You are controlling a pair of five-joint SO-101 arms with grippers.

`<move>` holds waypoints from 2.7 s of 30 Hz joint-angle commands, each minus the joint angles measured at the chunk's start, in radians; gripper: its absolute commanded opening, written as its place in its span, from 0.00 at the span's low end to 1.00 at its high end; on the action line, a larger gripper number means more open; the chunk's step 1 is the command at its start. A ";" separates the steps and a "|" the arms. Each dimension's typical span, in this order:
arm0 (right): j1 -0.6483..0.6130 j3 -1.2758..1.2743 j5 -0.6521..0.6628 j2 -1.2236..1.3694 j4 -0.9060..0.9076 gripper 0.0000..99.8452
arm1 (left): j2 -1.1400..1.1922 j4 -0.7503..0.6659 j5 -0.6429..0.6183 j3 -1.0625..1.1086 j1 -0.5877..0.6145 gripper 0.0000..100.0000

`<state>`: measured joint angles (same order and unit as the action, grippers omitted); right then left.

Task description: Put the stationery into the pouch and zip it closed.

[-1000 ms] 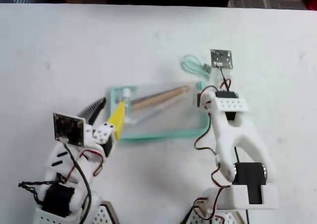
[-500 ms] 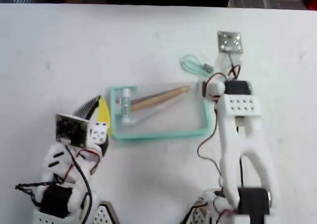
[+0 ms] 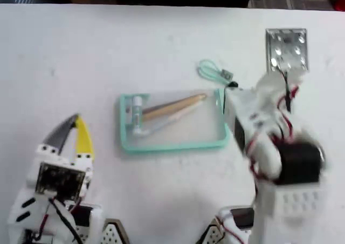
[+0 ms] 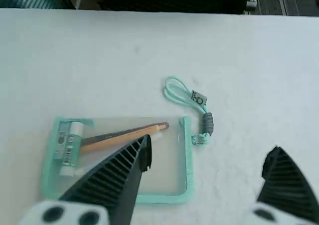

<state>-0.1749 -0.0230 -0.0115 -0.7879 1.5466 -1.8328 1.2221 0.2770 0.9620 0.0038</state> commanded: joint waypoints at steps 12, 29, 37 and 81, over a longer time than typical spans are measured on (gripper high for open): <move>-0.082 0.219 0.009 -0.220 0.058 0.33 | 0.512 0.221 0.020 -0.563 -0.015 0.02; -0.028 0.043 0.012 -0.662 0.171 0.33 | 0.298 0.310 -0.041 -0.640 -0.042 0.02; 0.077 -0.138 0.086 -0.905 0.165 0.33 | 0.163 0.308 -0.041 -0.525 -0.042 0.02; 0.036 -1.254 0.089 -1.017 -0.492 0.33 | 0.010 -0.195 -0.005 0.419 -0.047 0.02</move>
<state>-0.1304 -1.2275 0.0652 -1.7990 1.0986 -1.8297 1.1009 0.2585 1.3165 -0.0330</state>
